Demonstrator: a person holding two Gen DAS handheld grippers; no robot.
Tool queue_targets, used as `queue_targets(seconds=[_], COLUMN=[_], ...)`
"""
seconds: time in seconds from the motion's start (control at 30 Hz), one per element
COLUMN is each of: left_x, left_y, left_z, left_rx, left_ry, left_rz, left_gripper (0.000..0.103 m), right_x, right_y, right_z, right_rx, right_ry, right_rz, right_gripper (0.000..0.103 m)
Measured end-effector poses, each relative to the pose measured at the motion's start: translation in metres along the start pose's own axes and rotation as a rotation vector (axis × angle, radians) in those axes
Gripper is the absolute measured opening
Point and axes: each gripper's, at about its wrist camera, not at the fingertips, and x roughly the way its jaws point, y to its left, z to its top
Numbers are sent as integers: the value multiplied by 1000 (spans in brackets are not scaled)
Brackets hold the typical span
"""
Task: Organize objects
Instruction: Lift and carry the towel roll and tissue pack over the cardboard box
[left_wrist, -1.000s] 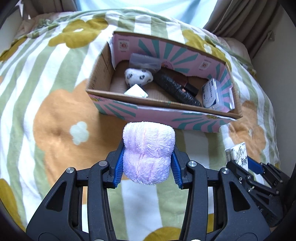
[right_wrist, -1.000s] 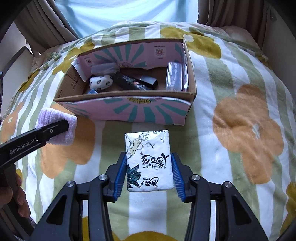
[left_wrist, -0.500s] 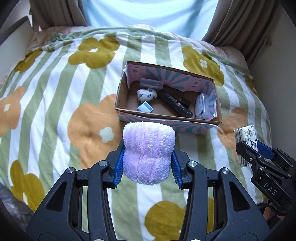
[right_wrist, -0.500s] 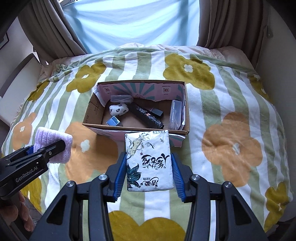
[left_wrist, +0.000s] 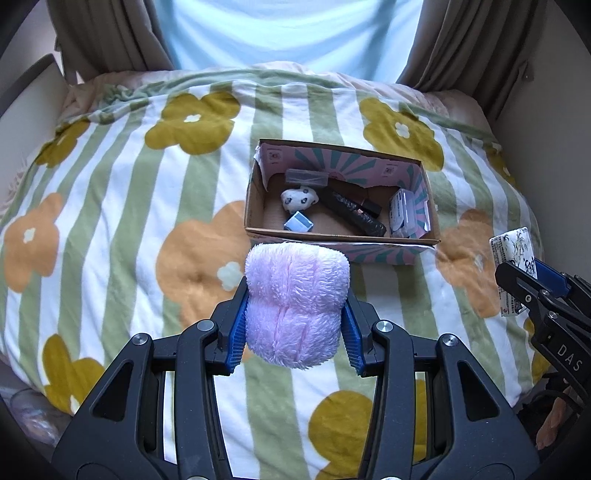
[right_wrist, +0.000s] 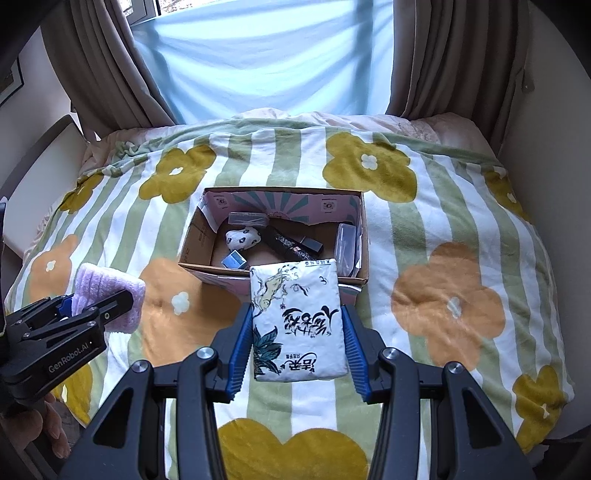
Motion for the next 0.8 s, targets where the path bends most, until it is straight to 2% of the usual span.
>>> queue_targets(seconds=[0.37, 0.6, 0.8], left_x=[11, 30, 62], left_y=[-4, -3, -8], left_z=[20, 63, 108], left_rx=[47, 66, 89], left_ry=[15, 10, 16], left_rz=[-20, -41, -58], left_gripper=[40, 40, 40], right_x=[10, 29, 60], right_y=[-6, -19, -33], right_z=[9, 42, 80], right_rx=[71, 141, 174], right_ry=[16, 17, 20], right_rz=[-43, -93, -112], right_gripper=[43, 43, 43])
